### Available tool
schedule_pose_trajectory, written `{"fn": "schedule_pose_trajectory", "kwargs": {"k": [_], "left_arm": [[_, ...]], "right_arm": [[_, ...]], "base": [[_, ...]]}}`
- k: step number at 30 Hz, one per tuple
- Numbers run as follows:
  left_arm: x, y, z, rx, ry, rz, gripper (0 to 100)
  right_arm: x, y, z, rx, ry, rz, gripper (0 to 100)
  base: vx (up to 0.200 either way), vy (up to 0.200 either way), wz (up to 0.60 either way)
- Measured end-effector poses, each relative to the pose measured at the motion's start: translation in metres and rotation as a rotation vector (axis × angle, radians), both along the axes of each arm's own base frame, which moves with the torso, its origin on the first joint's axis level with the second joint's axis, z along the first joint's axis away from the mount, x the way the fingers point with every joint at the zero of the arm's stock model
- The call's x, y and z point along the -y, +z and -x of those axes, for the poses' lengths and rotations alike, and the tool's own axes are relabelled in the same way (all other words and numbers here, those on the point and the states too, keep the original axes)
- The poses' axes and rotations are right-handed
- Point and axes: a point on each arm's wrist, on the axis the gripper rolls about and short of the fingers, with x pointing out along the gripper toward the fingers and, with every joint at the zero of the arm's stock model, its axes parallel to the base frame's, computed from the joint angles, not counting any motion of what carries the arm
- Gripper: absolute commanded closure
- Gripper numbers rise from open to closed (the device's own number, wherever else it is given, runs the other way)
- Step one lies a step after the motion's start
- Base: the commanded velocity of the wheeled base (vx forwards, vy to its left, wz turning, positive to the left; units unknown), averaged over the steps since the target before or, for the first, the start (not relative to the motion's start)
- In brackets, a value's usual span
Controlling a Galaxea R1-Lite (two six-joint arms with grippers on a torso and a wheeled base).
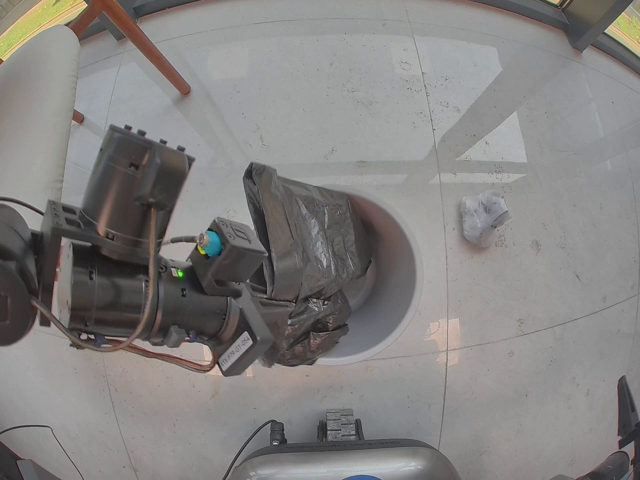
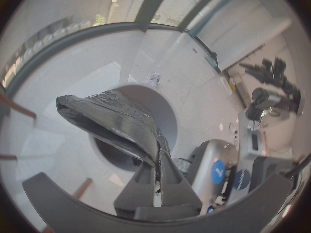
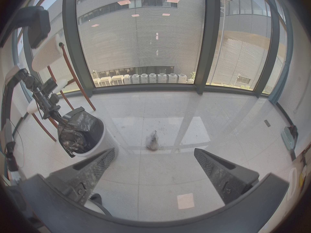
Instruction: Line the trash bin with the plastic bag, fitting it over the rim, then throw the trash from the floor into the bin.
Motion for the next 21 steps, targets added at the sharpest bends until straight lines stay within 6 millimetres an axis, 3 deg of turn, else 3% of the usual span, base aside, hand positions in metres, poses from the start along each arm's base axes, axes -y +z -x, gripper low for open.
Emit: {"fn": "schedule_pose_trajectory", "kwargs": {"k": [5, 11, 15, 21], "left_arm": [[-0.005, 0.016, 0.004, 0.121, -0.012, -0.097, 100], [-0.01, 0.026, 0.011, 0.202, -0.007, -0.165, 100], [-0.011, 0.028, 0.017, 0.246, -0.008, -0.22, 100], [-0.008, 0.028, 0.03, 0.306, -0.031, -0.309, 100]], "right_arm": [[0.001, 0.032, -0.007, 0.006, 0.098, -0.049, 0], [-0.003, 0.087, -0.035, -0.058, 0.255, -0.172, 0], [-0.014, 0.125, -0.065, -0.143, 0.361, -0.24, 0], [-0.044, 0.164, -0.116, -0.34, 0.513, -0.29, 0]], "base": [[0.0, 0.0, 0.0], [0.0, 0.0, 0.0], [0.0, 0.0, 0.0], [0.0, 0.0, 0.0]]}}
